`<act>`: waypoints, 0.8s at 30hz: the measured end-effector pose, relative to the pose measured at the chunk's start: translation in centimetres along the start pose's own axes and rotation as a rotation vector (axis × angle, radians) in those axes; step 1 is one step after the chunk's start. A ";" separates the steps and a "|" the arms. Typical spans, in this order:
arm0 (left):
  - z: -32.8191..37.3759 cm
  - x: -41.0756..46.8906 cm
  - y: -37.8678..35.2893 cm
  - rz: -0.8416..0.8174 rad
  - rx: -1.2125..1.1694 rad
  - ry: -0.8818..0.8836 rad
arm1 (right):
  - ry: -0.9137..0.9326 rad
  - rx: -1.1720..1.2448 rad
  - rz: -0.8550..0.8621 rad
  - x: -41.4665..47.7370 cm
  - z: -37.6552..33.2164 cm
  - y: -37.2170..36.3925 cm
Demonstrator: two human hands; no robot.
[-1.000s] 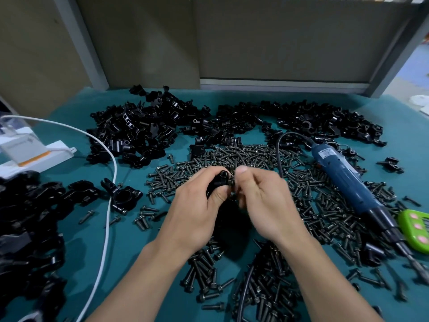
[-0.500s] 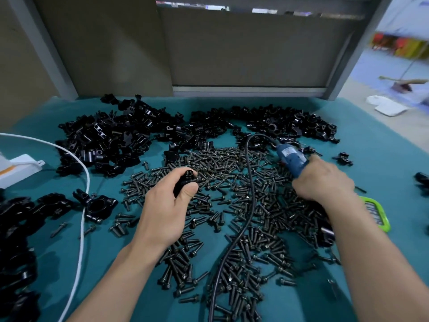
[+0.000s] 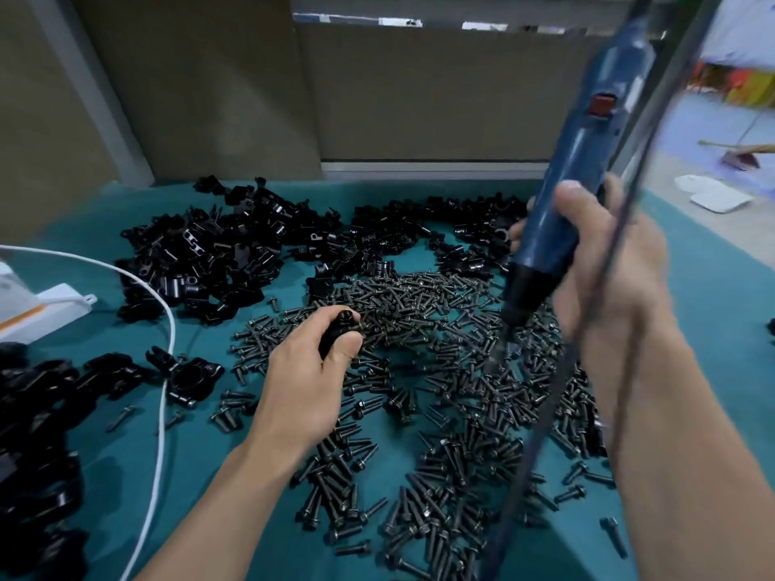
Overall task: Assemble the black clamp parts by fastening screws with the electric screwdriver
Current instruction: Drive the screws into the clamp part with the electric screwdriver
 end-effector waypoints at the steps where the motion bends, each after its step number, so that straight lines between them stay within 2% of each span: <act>1: 0.0 0.0 0.0 0.000 0.003 0.003 | -0.043 0.161 0.043 -0.1 1.0 -0.7; 4: 0.2 -0.1 0.0 -0.011 0.027 -0.010 | -0.229 0.467 0.221 -0.6 4.9 -2.7; 7: 0.4 -0.3 0.0 -0.054 0.032 -0.014 | -0.397 0.661 0.284 -1.5 8.2 -4.2; 10: 0.7 -0.4 0.0 -0.092 0.047 -0.001 | -0.404 0.821 0.344 -2.0 10.4 -4.1; 17: 0.0 -0.2 -0.4 -0.073 0.079 -0.019 | -0.358 0.846 0.464 -1.8 11.9 -2.1; 24: 0.0 -0.2 -0.5 -0.055 0.087 -0.053 | -0.331 0.831 0.459 -1.5 12.5 -1.7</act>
Point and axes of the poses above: each hand's wrist, its own x-axis towards the middle knuckle, its own y-axis out of the back of the hand, z = x × y, the point moved 5 cm from there along x, towards the middle knuckle, and after that the axes turned 5 degrees about x, right-handed, at the moved point
